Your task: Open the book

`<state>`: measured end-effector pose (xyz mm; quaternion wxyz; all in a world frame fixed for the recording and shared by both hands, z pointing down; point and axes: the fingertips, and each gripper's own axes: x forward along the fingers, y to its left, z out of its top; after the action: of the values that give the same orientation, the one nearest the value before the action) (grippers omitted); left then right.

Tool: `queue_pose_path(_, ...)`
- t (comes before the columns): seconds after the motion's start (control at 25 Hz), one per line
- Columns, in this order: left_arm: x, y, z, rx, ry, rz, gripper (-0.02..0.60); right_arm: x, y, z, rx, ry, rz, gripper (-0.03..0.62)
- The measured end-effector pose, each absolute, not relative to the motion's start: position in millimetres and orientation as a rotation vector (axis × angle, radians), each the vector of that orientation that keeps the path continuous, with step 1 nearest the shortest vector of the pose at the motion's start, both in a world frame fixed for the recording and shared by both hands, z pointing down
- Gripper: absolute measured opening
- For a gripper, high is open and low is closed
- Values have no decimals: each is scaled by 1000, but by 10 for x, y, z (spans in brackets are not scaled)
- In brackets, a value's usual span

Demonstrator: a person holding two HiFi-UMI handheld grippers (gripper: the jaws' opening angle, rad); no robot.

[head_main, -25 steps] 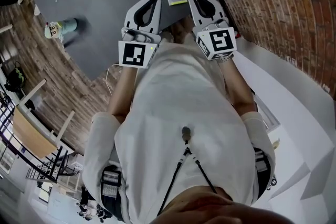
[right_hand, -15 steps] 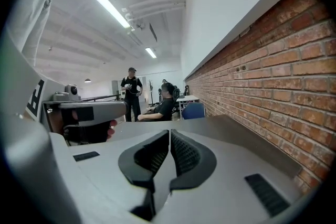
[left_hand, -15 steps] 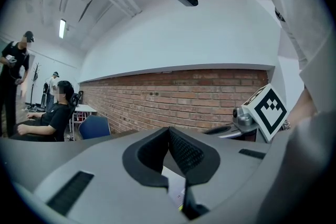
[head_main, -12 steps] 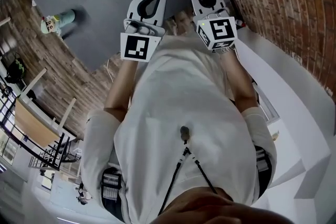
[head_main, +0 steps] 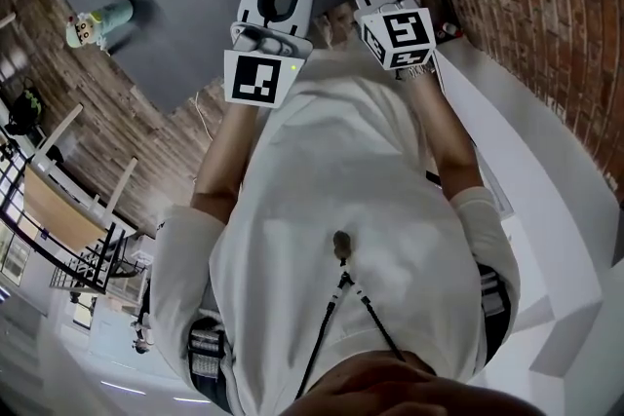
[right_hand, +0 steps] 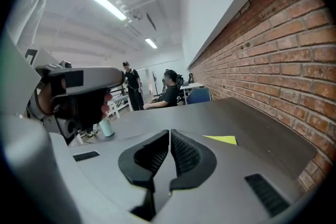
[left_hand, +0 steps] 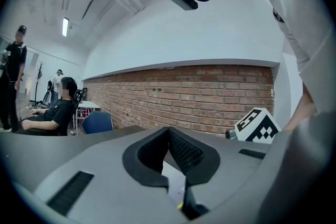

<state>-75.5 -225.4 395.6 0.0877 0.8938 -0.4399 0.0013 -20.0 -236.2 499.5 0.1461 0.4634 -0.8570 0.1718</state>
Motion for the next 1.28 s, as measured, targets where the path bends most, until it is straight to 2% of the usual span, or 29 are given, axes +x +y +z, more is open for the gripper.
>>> queue_pose_path(1.16,-826,-2284,4120,2632,-1320,35,23,-417,-2275,6513,1080,-2189,591,41)
queue_pose_path(1.2,-827,-2283,4127,2631,-1318,36,23,-423,-2270,6545,1071,-2182,588,47)
queue_pose_path(1.24,-827,-2279,4136,2629,-1317,37,23,-432,-2259,6580,1057,-2177,591,85)
queue_pose_path(1.28,-828,-2276,4143,2627,-1316,38,23,-444,-2245,6617,1042,-2172,599,177)
